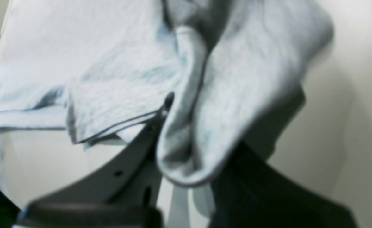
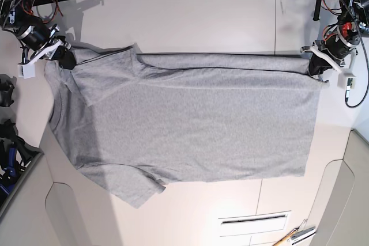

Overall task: Fold the T-shirt properly
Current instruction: 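Lift the pinched edge with both grippers and drag it toward the robot, then release the edge and move both grippers to the opposite side edge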

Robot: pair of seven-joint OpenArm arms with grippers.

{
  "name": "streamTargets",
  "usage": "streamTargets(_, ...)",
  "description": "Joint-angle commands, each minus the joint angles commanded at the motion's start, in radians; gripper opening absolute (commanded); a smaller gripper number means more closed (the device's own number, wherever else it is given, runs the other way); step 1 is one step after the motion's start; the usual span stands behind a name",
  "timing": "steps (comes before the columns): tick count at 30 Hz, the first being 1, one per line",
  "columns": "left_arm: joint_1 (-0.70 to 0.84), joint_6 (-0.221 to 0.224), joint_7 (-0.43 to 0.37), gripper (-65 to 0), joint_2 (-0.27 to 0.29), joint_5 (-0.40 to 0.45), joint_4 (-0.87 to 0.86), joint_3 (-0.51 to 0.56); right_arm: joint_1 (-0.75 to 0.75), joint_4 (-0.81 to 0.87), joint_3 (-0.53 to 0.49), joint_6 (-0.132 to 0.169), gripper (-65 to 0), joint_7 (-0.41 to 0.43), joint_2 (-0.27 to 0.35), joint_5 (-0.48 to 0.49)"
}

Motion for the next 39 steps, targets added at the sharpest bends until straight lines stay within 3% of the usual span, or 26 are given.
streamTargets(5, 0.14, 0.0, 0.026, -65.0, 0.0, -0.066, 0.088, -0.012, -0.128, 0.118, 0.001, -0.001, -65.0, 0.003, 0.0, 0.012)
streamTargets(11, 0.26, 0.001, 0.042, -65.0, 0.001, -0.07, 0.197, -0.013, -0.237, 0.198, 0.05, -0.001, -65.0, 0.002, 0.003, 0.013)
streamTargets(17, 0.312, 0.001, 0.078, -65.0, 0.006, -0.071, 0.239, -0.013, -0.298, 0.198, 0.092, -0.001, -65.0, -0.013, 0.048, 0.031)
streamTargets(24, 0.373, 0.001, 0.078, -65.0, 0.014, -0.074, 0.241, -0.013, -0.321, 0.198, 0.113, -0.004, -65.0, -0.05, 0.052, 0.036)
streamTargets(29, 0.374, 0.001, 0.073, -65.0, 0.045, -0.074, 0.24, -0.013, -0.334, 0.198, 0.113, -0.005, -65.0, -0.031, 0.052, 0.028)
streamTargets(30, 0.375, 0.001, 0.074, -65.0, 0.045, -0.074, 0.24, -0.013, -0.334, 0.198, 0.113, -0.005, -56.6, -0.027, 0.052, 0.011)
streamTargets(32, 0.375, 0.001, 0.079, -53.0, 0.045, -0.073, 0.24, -0.013, -0.334, 0.198, 0.113, -0.016, -39.5, -0.01, 0.052, -0.017)
streamTargets(33, 0.375, 0.001, 0.085, -48.3, 0.045, -0.074, 0.24, -0.013, -0.334, 0.198, 0.115, -0.018, -35.1, -0.01, 0.052, -0.024)
streamTargets(36, 0.375, 0.001, 0.085, -46.2, 0.045, -0.075, 0.241, -0.019, -0.333, 0.198, 0.14, -0.02, -34.2, -0.004, 0.052, -0.024)
streamTargets(39, 0.374, 0.0, 0.077, -46.2, 0.045, -0.119, 0.249, -0.093, -0.323, 0.198, 0.212, -0.02, -34.2, 0.019, 0.053, -0.023)
